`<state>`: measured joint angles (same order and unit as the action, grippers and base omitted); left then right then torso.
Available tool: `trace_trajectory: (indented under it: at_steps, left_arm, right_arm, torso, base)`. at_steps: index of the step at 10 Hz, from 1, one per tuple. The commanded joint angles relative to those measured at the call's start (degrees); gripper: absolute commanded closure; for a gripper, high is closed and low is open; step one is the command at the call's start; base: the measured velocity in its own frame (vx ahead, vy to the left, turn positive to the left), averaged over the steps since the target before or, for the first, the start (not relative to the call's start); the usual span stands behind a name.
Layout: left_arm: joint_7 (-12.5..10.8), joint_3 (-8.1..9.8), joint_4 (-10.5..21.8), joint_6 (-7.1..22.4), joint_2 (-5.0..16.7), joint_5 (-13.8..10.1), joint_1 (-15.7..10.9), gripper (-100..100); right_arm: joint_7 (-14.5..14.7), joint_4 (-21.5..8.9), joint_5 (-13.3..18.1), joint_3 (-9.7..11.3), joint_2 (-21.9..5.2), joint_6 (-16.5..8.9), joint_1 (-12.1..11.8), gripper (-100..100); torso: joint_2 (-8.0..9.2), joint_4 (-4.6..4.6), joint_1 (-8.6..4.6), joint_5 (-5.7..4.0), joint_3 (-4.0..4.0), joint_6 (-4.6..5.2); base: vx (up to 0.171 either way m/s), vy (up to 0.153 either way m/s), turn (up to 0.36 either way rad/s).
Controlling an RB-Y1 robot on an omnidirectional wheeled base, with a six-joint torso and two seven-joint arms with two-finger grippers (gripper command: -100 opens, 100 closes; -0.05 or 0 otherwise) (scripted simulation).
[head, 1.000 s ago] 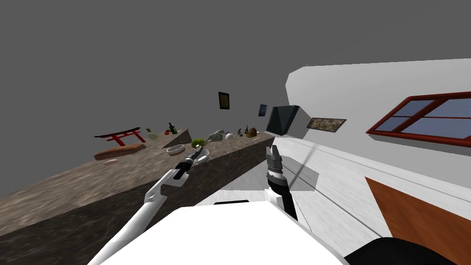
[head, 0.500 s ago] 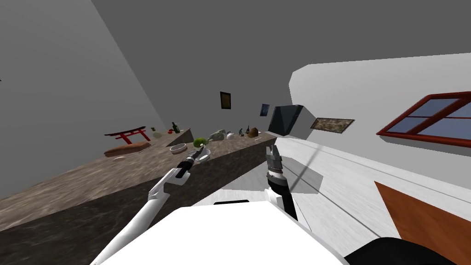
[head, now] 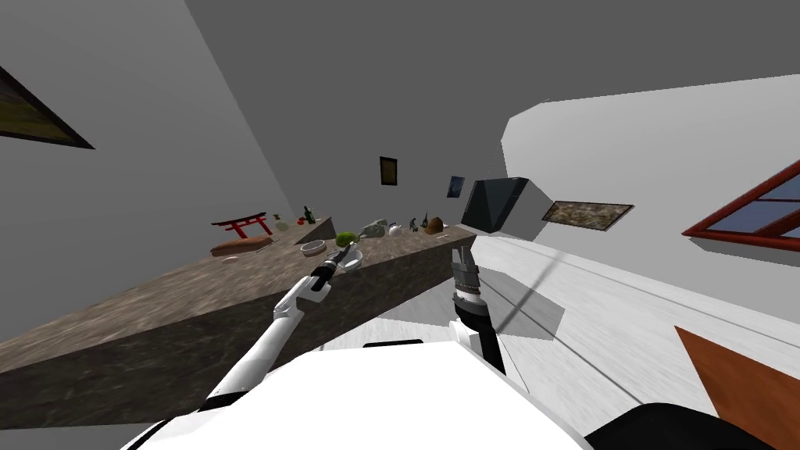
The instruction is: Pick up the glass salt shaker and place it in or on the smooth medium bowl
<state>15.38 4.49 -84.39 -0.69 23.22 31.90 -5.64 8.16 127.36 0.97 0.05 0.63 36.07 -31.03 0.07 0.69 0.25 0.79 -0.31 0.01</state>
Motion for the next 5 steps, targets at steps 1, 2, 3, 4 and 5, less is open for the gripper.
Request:
trace_trajectory:
  at_steps: [1,2,3,4,5]
  left_arm:
    - [-2.77,0.18,2.86,-1.55,-1.56,2.86,-2.86,-100]
    - [-2.77,0.18,5.10,-1.55,-1.56,4.63,-5.00,-100]
    - [-2.77,0.18,6.23,-1.55,-1.56,4.86,-6.16,-100]
    - [-5.40,0.42,7.55,-3.32,-3.12,7.30,-7.67,-100]
    - [-5.40,0.42,8.73,-3.32,-3.12,8.89,-9.19,-100]
  right_arm:
    - [0.00,0.00,0.00,0.00,0.00,0.00,0.00,0]
    - [0.00,0.00,0.00,-0.01,0.00,0.00,-0.01,0]
    - [0.00,0.00,0.00,0.00,0.00,0.00,0.00,0]
    - [0.00,0.00,0.00,0.00,0.00,0.00,0.00,0]
    - [0.00,0.00,0.00,-0.01,0.00,0.00,-0.01,0]
  torso:
    - [0.00,0.00,0.00,0.00,0.00,0.00]
    - [0.05,0.00,0.02,0.01,0.02,-0.07]
    - [0.07,-0.01,-0.01,0.00,0.04,-0.01]
    - [0.01,0.00,-0.01,0.00,0.01,0.00]
    - [0.04,0.00,0.01,0.01,0.02,-0.05]
  base:
    - [-0.046,0.002,0.264]
    - [-0.047,-0.010,0.133]
    - [-0.018,-0.006,-0.021]
    - [-0.037,0.000,0.199]
    - [-0.040,-0.004,0.186]
